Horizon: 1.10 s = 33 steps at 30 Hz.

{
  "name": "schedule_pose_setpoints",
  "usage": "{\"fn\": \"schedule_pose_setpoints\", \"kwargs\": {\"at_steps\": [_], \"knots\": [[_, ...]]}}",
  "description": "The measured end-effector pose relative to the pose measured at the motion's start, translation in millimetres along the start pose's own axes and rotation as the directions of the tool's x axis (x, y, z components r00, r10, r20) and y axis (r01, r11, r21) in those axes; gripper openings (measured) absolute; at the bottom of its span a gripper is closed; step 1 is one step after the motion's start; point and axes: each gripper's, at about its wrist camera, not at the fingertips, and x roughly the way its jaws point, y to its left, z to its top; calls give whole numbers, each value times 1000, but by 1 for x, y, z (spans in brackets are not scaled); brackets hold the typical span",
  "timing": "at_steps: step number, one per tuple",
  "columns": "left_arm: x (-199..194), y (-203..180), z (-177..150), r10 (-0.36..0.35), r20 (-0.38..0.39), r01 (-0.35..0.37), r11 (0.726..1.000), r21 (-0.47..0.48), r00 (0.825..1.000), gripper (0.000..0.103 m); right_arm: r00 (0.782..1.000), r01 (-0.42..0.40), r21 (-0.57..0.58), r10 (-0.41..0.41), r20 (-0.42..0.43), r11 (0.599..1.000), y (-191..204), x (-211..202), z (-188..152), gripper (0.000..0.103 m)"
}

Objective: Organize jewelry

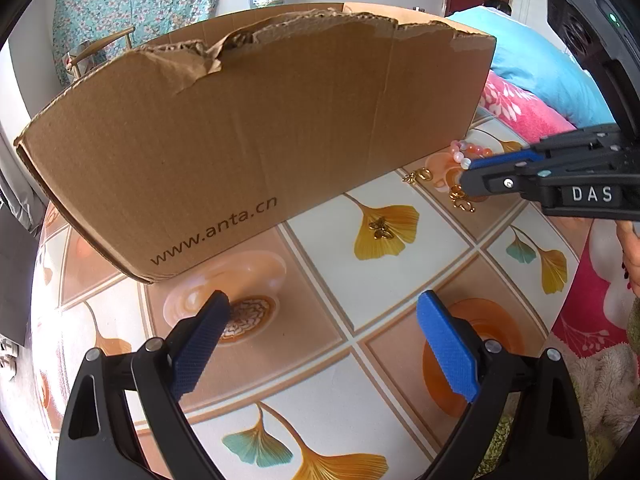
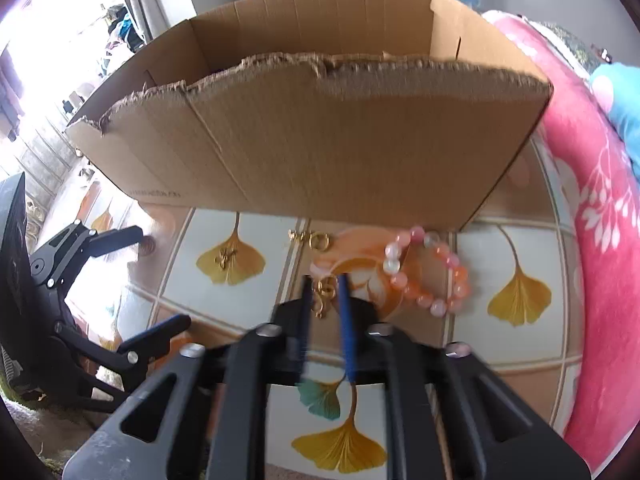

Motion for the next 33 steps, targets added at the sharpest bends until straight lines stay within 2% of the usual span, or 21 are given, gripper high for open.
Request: {"fn": "schedule_pose_setpoints", "kwargs": {"at_steps": [7, 9, 12, 14, 16, 21, 27, 29, 31, 33], "knots": [[0, 0, 0, -1, 0, 1, 1000, 1, 1000, 93, 999, 23, -39, -25, -41, 999, 10, 19, 2, 21], [0, 0, 0, 0, 1, 0, 1000, 0, 1000, 93, 999, 19, -39, -21, -41, 999, 10, 20, 1, 13], [0, 0, 0, 0, 1, 0, 1000, 1, 1000, 93, 999, 6, -18, -7, -38, 1000, 8, 20, 0, 12], [0, -1, 0, 0, 1, 0, 1000, 1, 1000, 93, 999, -12, 7, 12, -30, 1000, 7, 16, 2, 1], [0, -1, 0, 0, 1, 0, 1000, 0, 1000, 93, 998, -47, 45, 48, -27, 998, -1, 12, 4, 1], [0, -1, 0, 0, 1, 0, 1000, 0, 1000, 93, 997, -77, 83, 78, -1, 994, -10, 5, 9, 0], [0, -1, 0, 0, 1, 0, 1000, 0, 1000, 93, 998, -62, 83, 62, 4, 995, -15, 3, 11, 0], [0, -1, 0, 0, 1, 0, 1000, 0, 1000, 93, 998, -55, 63, 55, -5, 996, -12, 6, 13, 4], [0, -1, 0, 0, 1, 0, 1000, 0, 1000, 93, 999, -52, 30, 52, -15, 998, -1, 11, 8, 5], [0, -1, 0, 0, 1, 0, 1000, 0, 1000, 93, 999, -14, -12, 13, -34, 1000, 16, 22, 0, 5]]}}
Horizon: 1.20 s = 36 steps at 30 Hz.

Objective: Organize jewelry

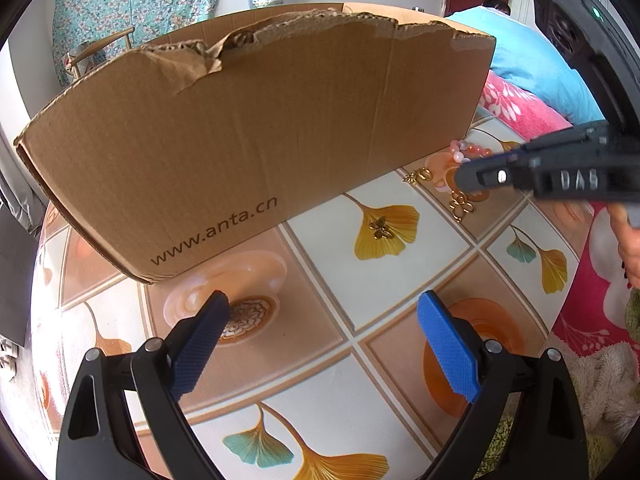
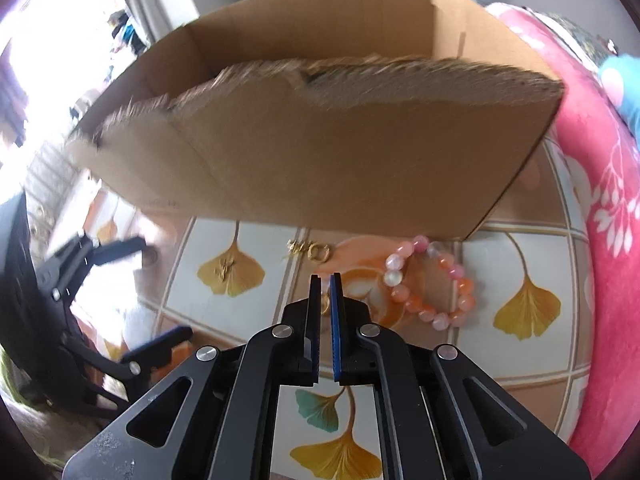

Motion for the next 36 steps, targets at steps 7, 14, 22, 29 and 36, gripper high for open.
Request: {"fn": "schedule_pose_setpoints", "kwargs": {"at_steps": [7, 14, 22, 29, 36], "knots": [[0, 0, 0, 0, 0, 0, 1000, 0, 1000, 93, 999, 36, -8, -36, 8, 999, 3, -4, -7, 14], [0, 0, -1, 0, -1, 0, 1000, 0, 1000, 93, 999, 25, -41, -24, 29, 999, -13, -27, 1, 19], [1, 1, 0, -2, 0, 2, 1000, 1, 1000, 93, 997, 59, -4, -59, 39, 998, -27, -32, 1, 23], [0, 2, -1, -2, 0, 2, 1000, 1, 1000, 94, 999, -31, -88, 35, 37, 996, -3, -35, -4, 23], [0, 1, -1, -2, 1, 2, 1000, 1, 1000, 95, 1000, -30, -38, 30, -3, 999, -8, -28, -7, 23]]}}
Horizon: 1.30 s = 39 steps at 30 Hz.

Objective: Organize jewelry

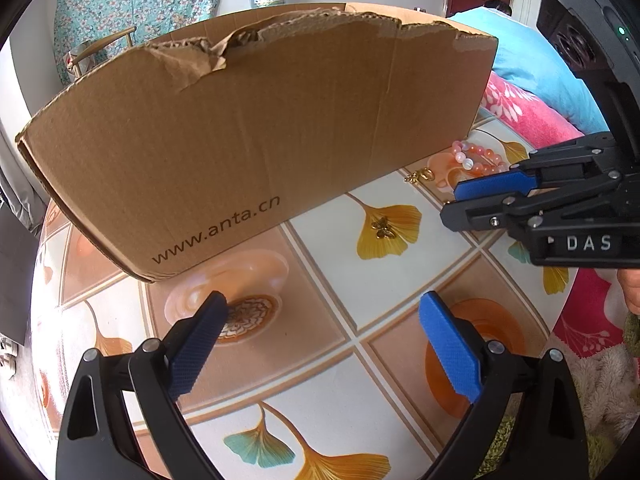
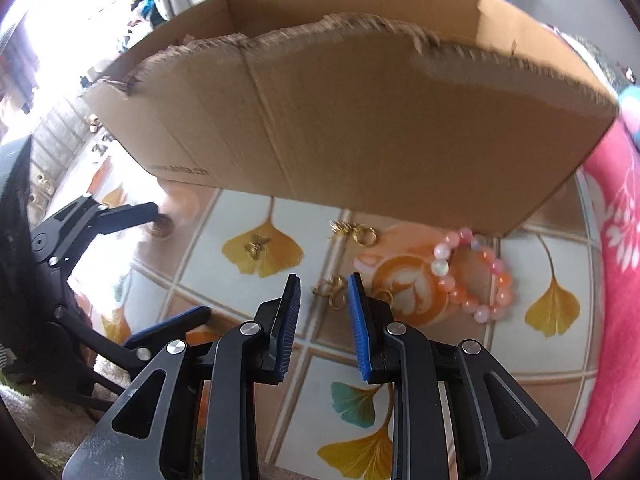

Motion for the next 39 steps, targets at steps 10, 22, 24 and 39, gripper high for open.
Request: {"fn": "schedule_pose_setpoints", "kwargs": {"at_steps": [10, 22, 24, 39], "knots": [[0, 2, 1, -5, 12, 5, 1000, 4, 1000, 95, 998, 56, -41, -55, 28, 998, 17, 10, 11, 15], [-5, 6, -5, -4, 20, 4, 1000, -1, 1000, 95, 999, 15, 2, -16, 48, 1000, 10, 1, 2, 13], [-7, 9, -4, 6, 35, -5, 1000, -26, 999, 94, 998, 30, -19, -29, 57, 999, 13, 0, 1, 13], [-7, -18, 21, -106, 84, 101, 993, 61, 991, 49, 996, -32, 30, 30, 81, 999, 6, 5, -20, 0]]}}
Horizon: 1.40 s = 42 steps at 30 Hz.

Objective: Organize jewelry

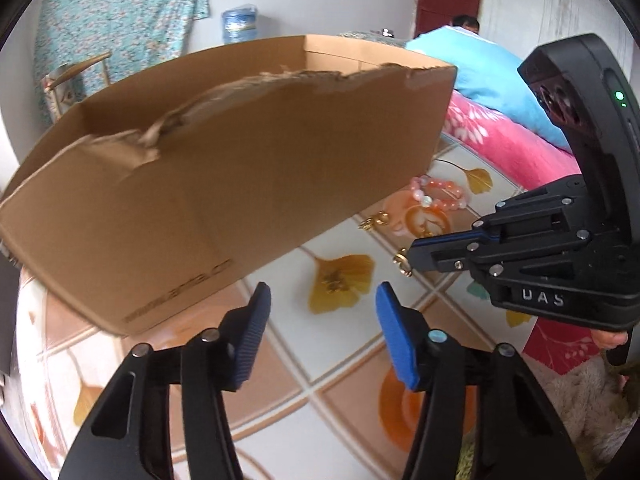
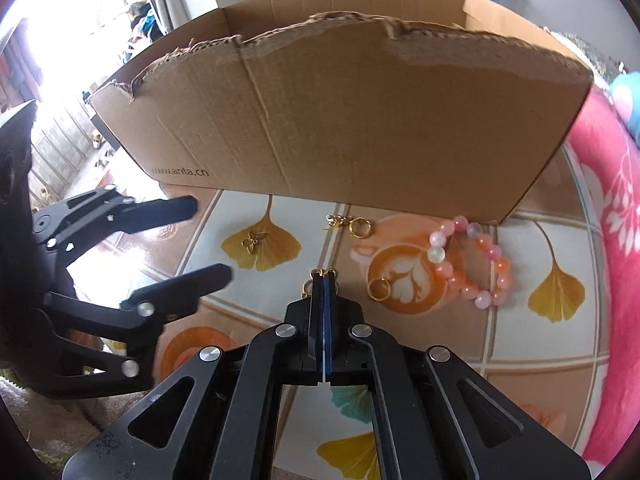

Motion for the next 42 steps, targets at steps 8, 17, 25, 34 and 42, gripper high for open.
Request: {"fn": "schedule_pose_setpoints", "kwargs": {"at_steps": [8, 17, 25, 34, 42], "knots": [[19, 2, 12, -2, -57, 2, 1000, -3, 998, 26, 999, -51, 29, 51, 13, 998, -15, -5, -4, 0], [24, -4, 20, 9, -114, -6, 1000, 22, 993, 12, 997, -71, 42, 69, 26, 997, -21, -6, -6, 0], [24, -8, 20, 12, -121, -8, 999, 34, 993, 9, 998, -58, 57, 55, 41, 997, -18, -14, -7, 3], [20, -3, 13, 11, -106, -9, 1000, 15, 994, 2, 997, -50, 38, 48, 61, 998, -7, -22, -22, 24], [4, 14, -2, 37, -103, -40, 999, -36, 994, 2, 999, -24, 8, 24, 24, 1000, 6, -9, -11, 25]]}}
